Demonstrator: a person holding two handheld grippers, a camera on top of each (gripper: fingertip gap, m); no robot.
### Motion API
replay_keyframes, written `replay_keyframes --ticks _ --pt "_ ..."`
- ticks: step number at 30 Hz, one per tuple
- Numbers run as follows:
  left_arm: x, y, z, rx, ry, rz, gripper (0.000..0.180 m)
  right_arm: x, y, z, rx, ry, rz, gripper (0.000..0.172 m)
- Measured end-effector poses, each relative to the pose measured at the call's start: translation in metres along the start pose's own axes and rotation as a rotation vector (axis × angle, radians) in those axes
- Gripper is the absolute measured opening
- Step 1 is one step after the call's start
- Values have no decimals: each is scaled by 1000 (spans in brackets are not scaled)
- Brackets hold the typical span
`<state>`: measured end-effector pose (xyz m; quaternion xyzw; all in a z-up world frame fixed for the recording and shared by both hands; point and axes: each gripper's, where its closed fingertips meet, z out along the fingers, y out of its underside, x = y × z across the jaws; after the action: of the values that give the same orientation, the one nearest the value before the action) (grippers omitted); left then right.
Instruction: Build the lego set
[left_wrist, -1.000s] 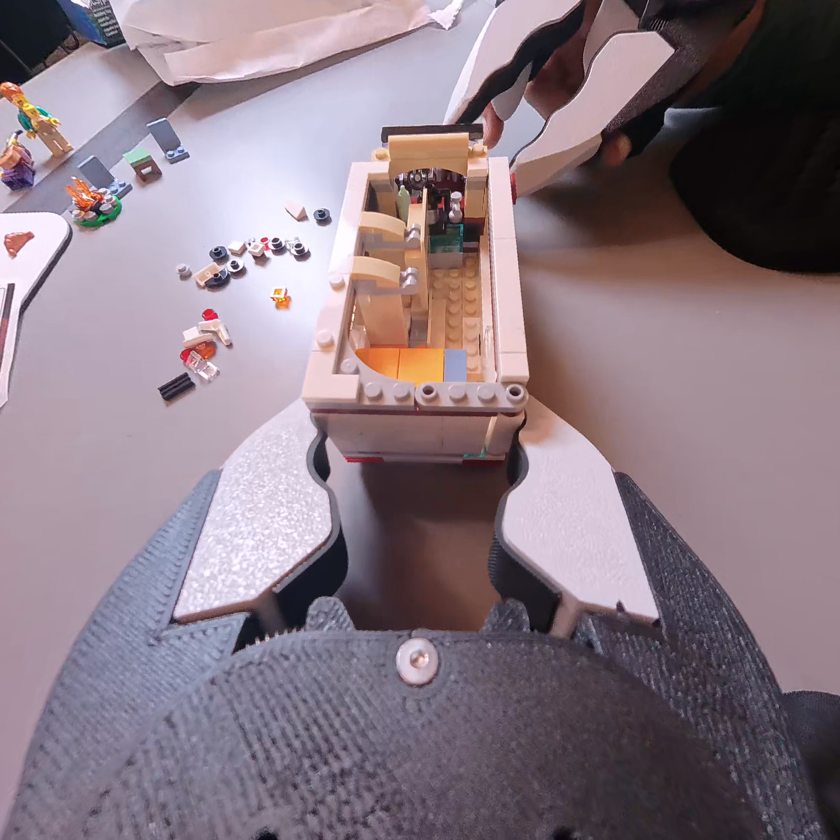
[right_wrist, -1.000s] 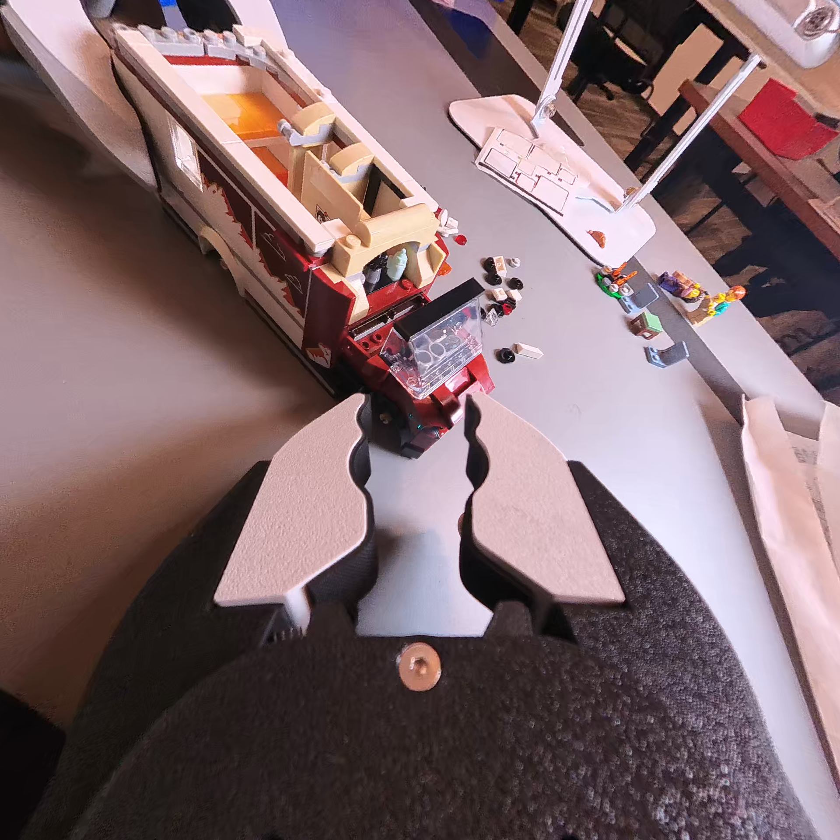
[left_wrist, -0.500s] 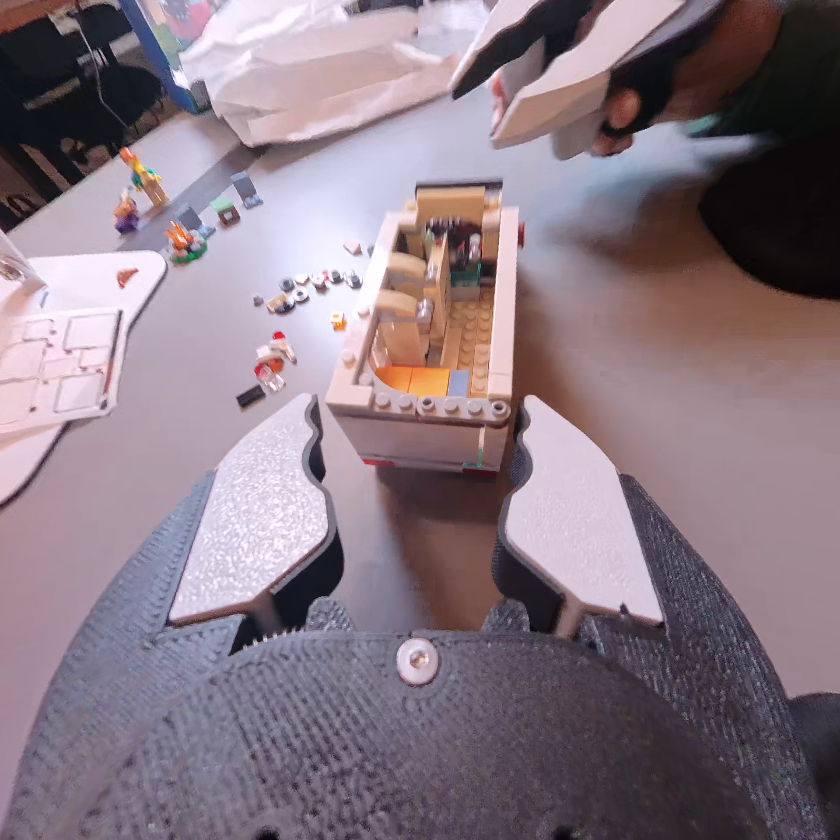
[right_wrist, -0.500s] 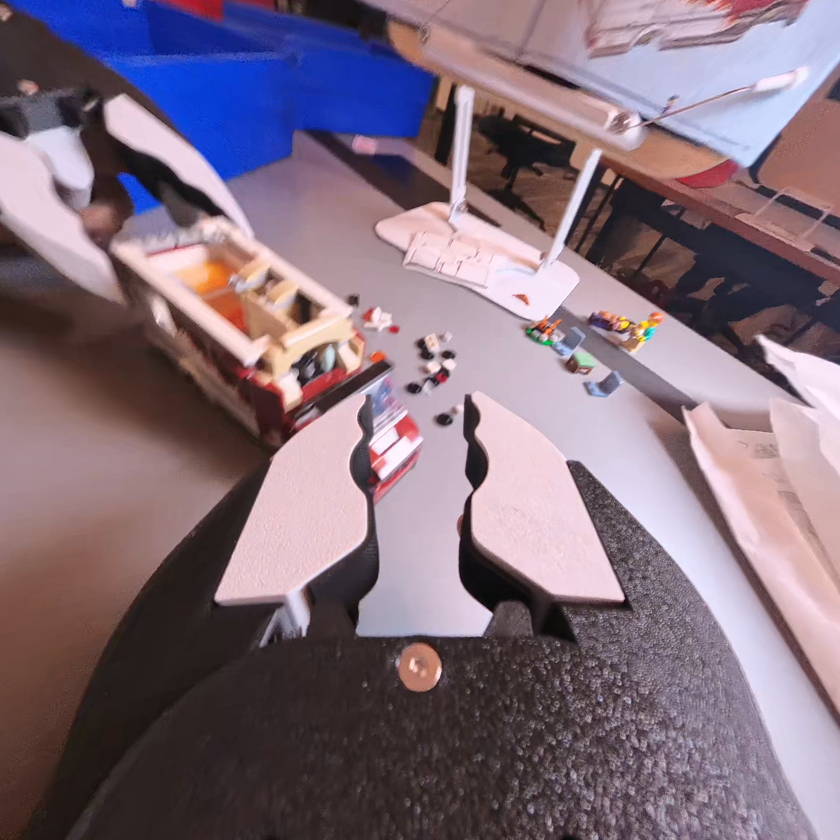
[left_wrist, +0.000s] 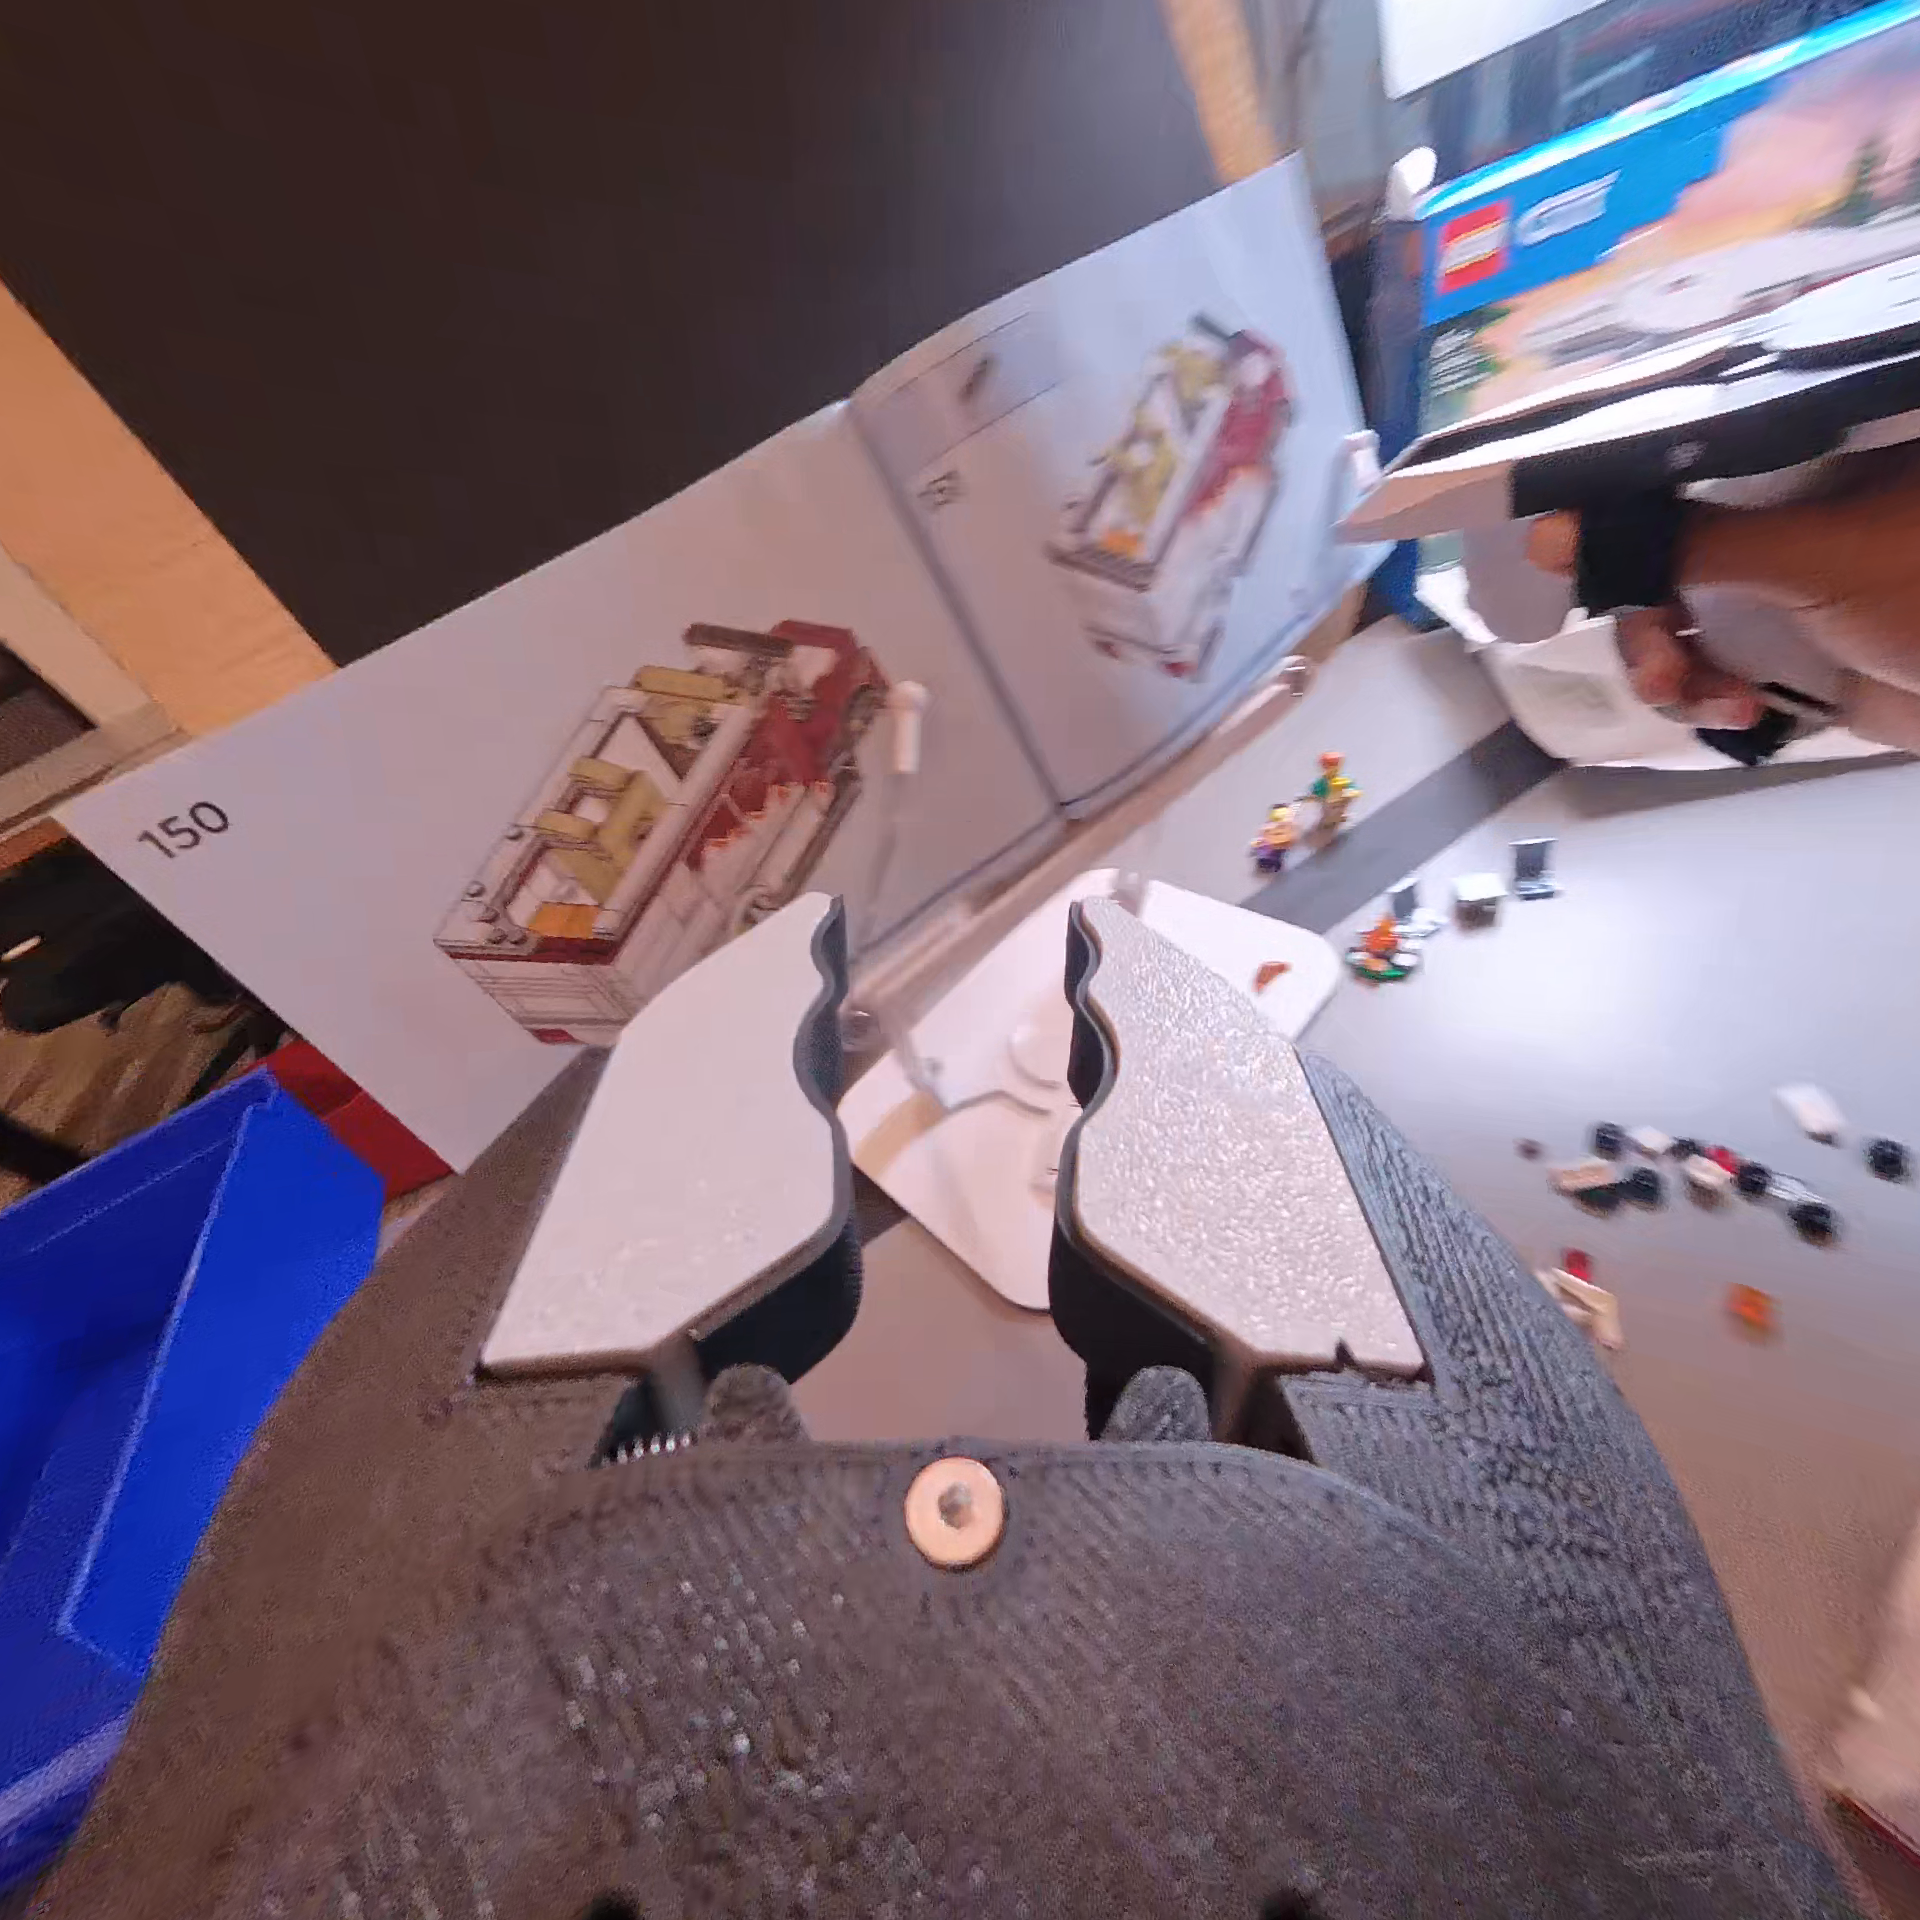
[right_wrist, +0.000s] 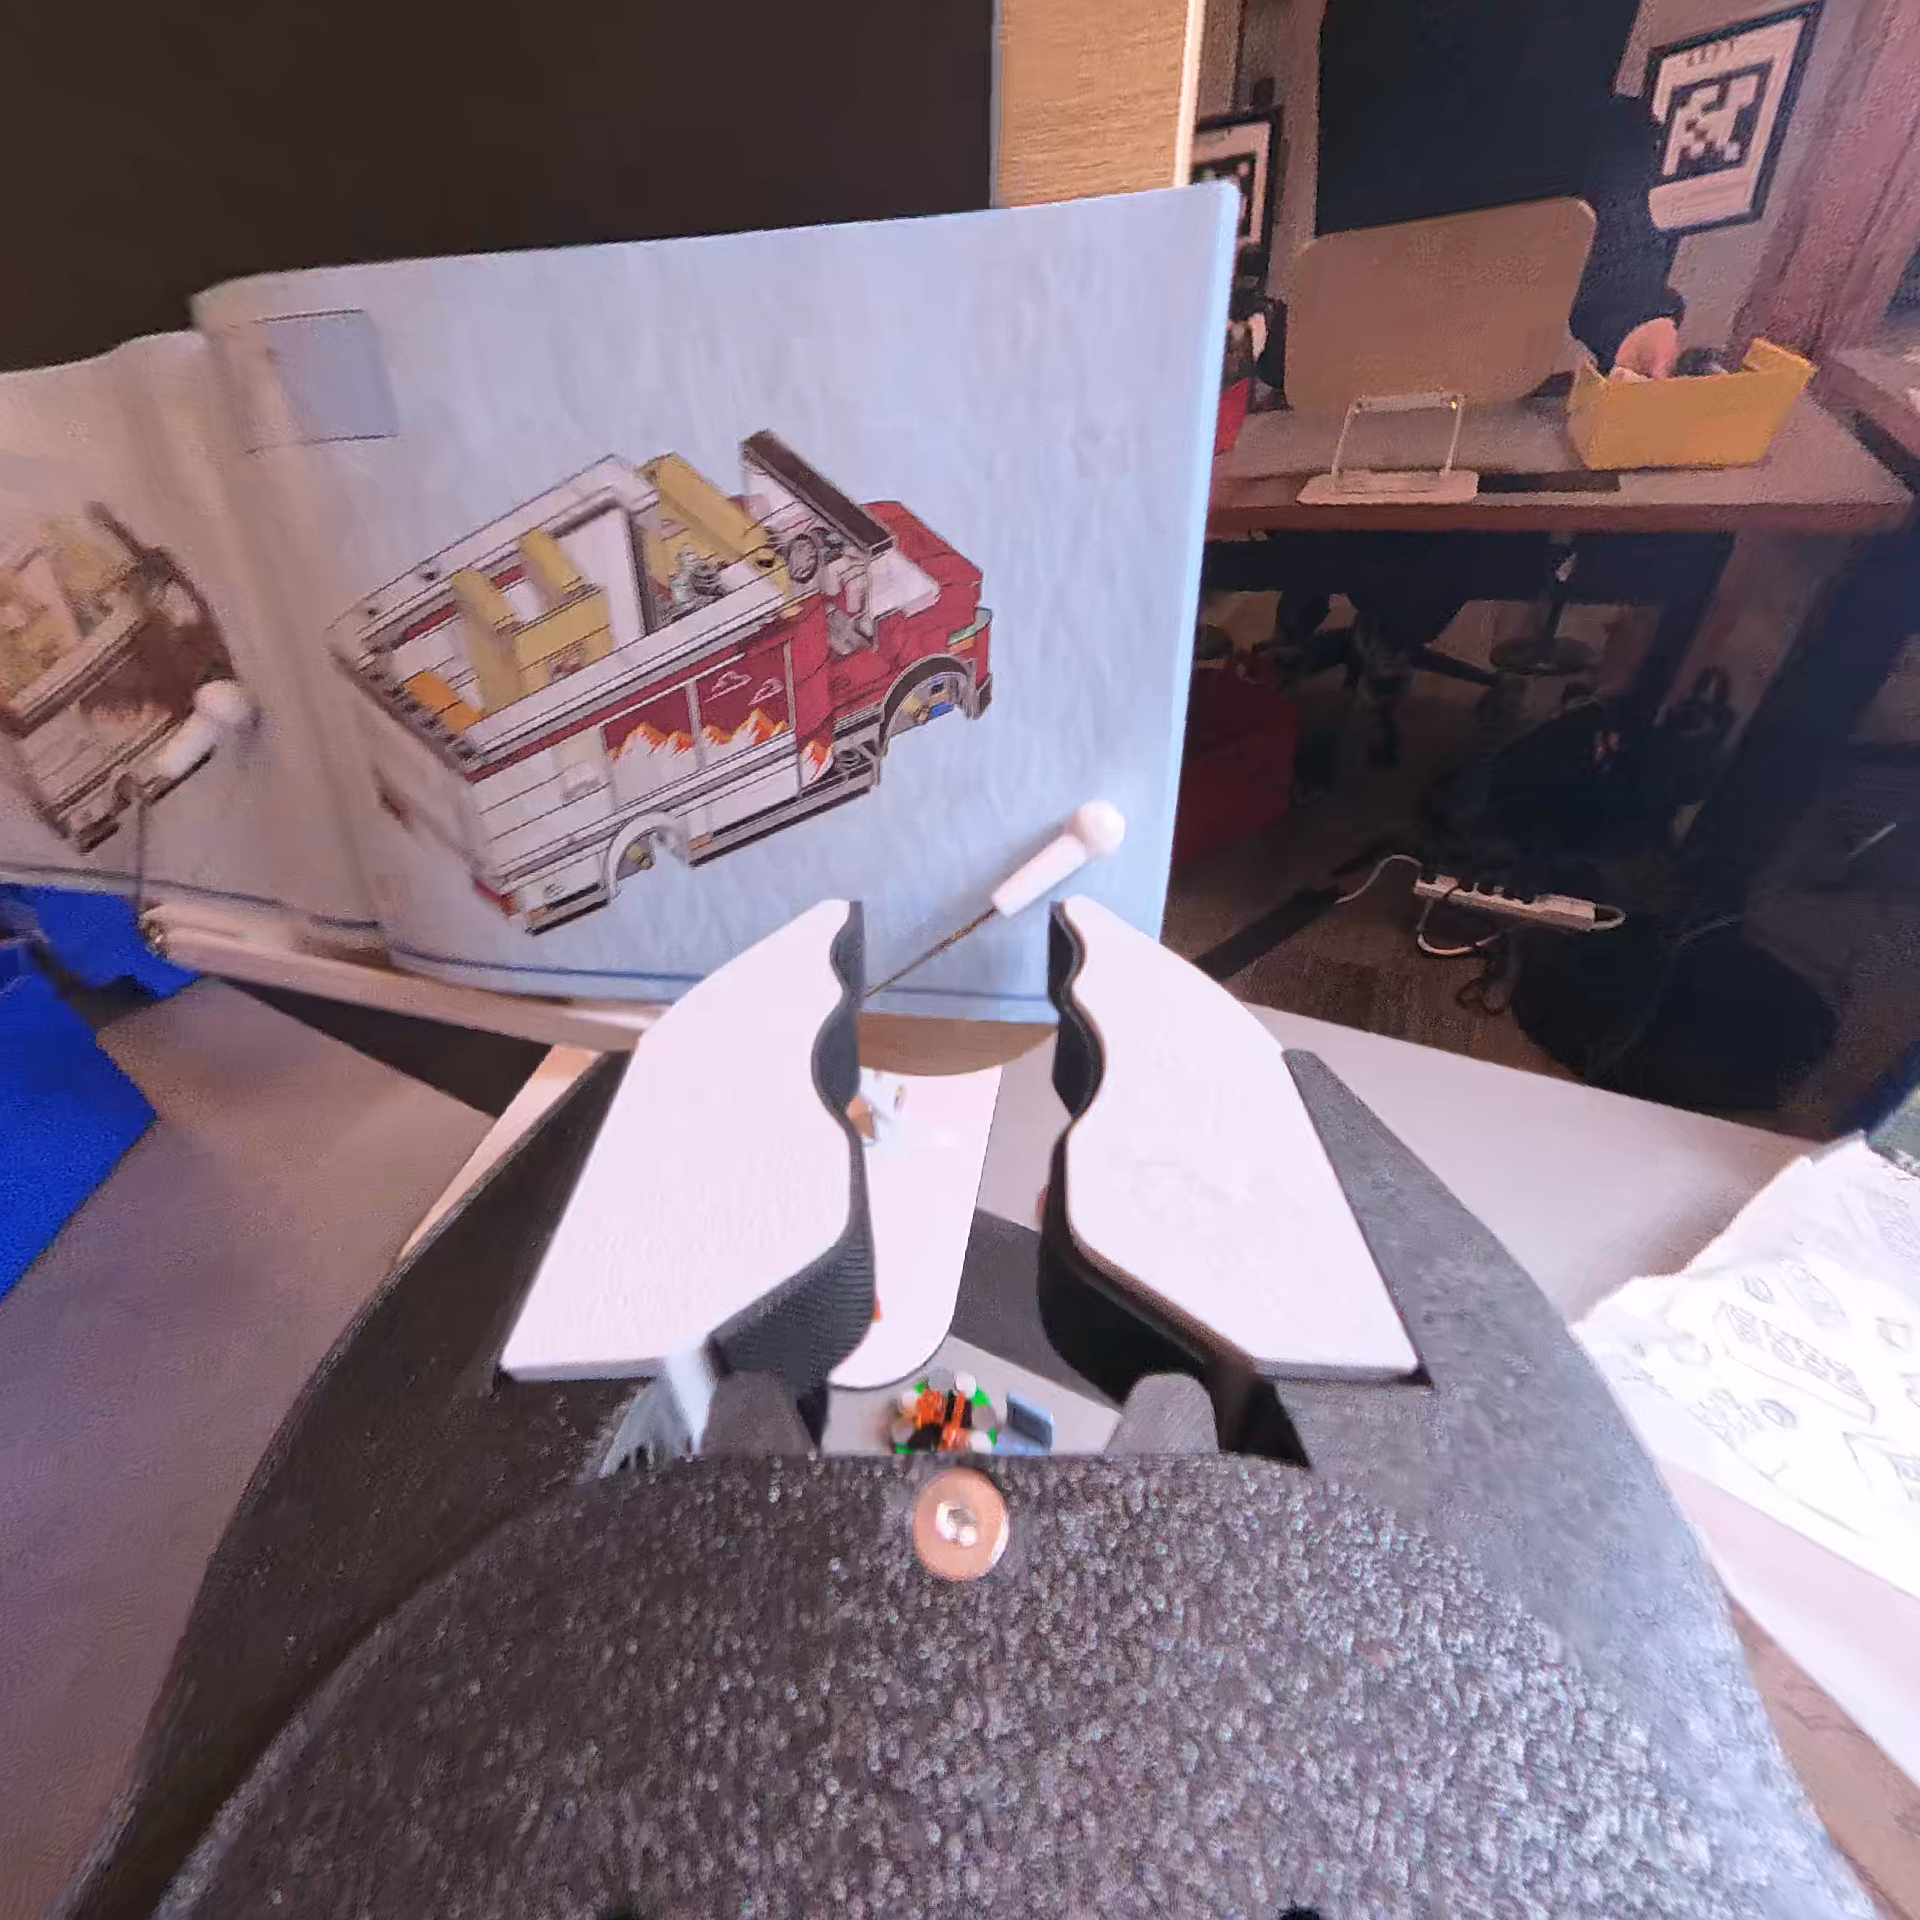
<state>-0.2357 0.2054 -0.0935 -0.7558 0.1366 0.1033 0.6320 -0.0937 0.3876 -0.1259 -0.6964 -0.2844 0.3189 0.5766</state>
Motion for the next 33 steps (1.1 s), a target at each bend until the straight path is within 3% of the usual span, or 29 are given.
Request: replay_keyframes --ticks 1,3,8,11,16,29,33 --pt "-9 3 12 -27 -14 -2 40 2 1 5 -12 12 33 21" --pt "-18 10 34 -74 -20 -1 40 5 2 6 2 21 79 15" --pt "-17 29 67 -156 2 12 37 14 20 2 -11 -2 130 21" --pt "-18 33 75 -151 -9 -1 25 18 32 0 -33 -52 165 27" --pt "-27 35 76 -123 -30 -16 3 18 35 -1 -25 -57 152 28" --pt "-39 37 70 -115 -75 -43 1 17 40 -7 -23 -57 142 31" --pt "-48 40 65 -88 -89 -154 2 23 51 -14 -53 -60 151 50"
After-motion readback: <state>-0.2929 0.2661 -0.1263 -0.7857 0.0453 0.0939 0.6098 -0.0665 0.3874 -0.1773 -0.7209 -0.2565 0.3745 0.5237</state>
